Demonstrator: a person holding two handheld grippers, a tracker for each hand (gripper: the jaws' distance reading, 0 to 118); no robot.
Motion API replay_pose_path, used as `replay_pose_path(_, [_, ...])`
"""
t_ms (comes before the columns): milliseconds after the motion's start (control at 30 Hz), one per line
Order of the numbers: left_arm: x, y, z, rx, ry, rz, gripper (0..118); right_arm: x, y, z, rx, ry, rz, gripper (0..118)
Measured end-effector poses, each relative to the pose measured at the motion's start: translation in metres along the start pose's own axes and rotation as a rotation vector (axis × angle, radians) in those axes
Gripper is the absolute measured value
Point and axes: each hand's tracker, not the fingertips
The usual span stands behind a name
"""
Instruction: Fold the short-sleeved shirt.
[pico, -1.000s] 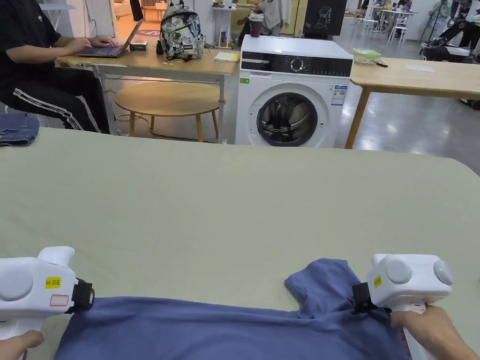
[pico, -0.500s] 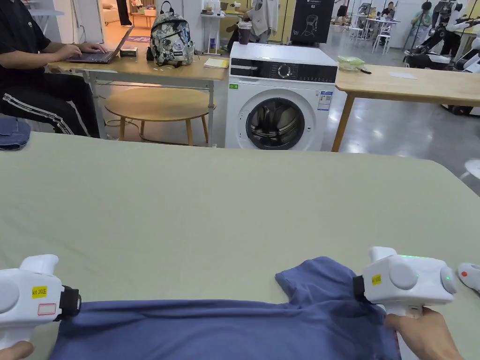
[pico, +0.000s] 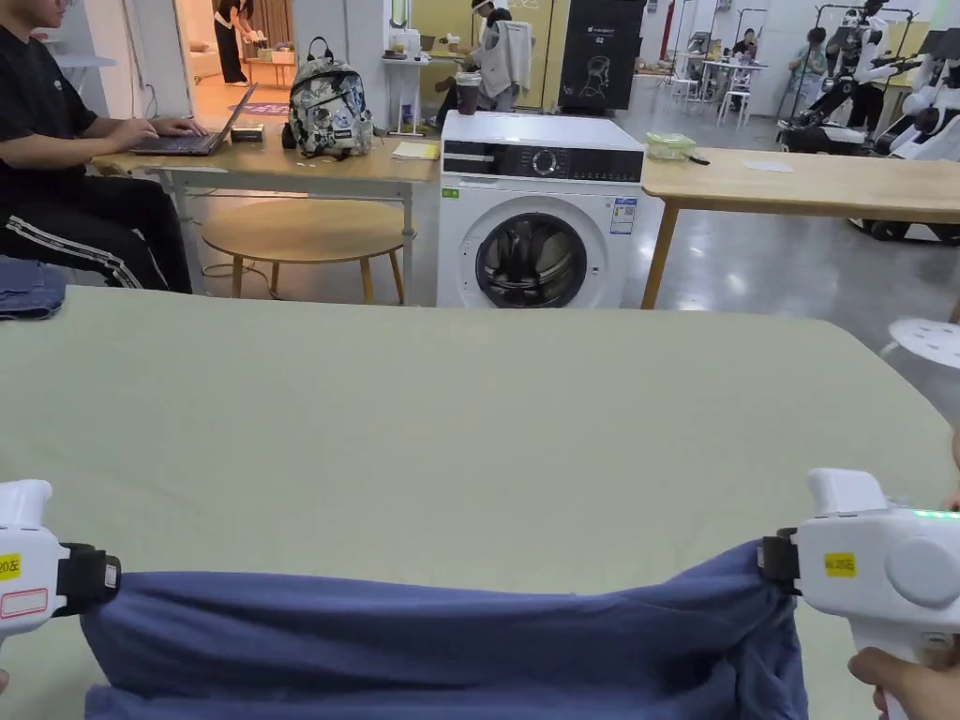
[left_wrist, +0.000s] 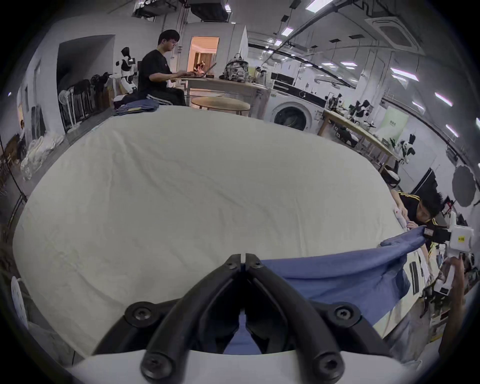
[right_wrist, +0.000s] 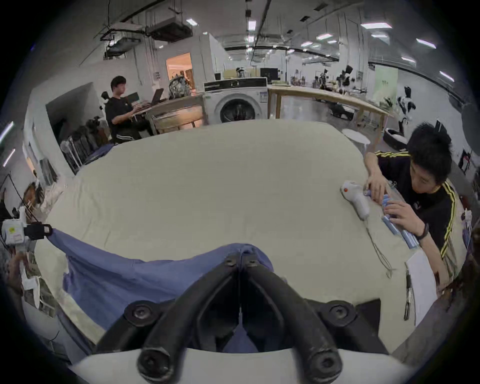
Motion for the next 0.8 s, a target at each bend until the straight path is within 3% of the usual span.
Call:
replay_pose_path(133, [-0.005,-0.024,0.012,-0.030,0.000,-0.005,0,-0.004,-0.028,0.030,-0.011,-0.004,0.019,0])
replay_pose_path(200, [-0.009,-0.037,0.015,-0.049,-0.004,-0.001,0,-0.007,-0.044,0.038,-0.042,-0.057,0.063,0])
replay_pose_path(333, [-0.017,-0.068,0.015,-0.115,-0.004,0.008,0,-0.002,-0.080,0.040,-0.094,-0.049,0.041,0])
replay_pose_path(567, [-0.030,-0.126,0.001,-0.204,0.010,0.063,0,0.008,-0.151,0.014,-0.252,-0.069,-0.009,0])
replay_pose_path(800, [-0.031,-0.139,-0.020,-0.258,0.049,0.051,0,0.005,-0.173,-0.016,-0.318,-0.121,0.048,0])
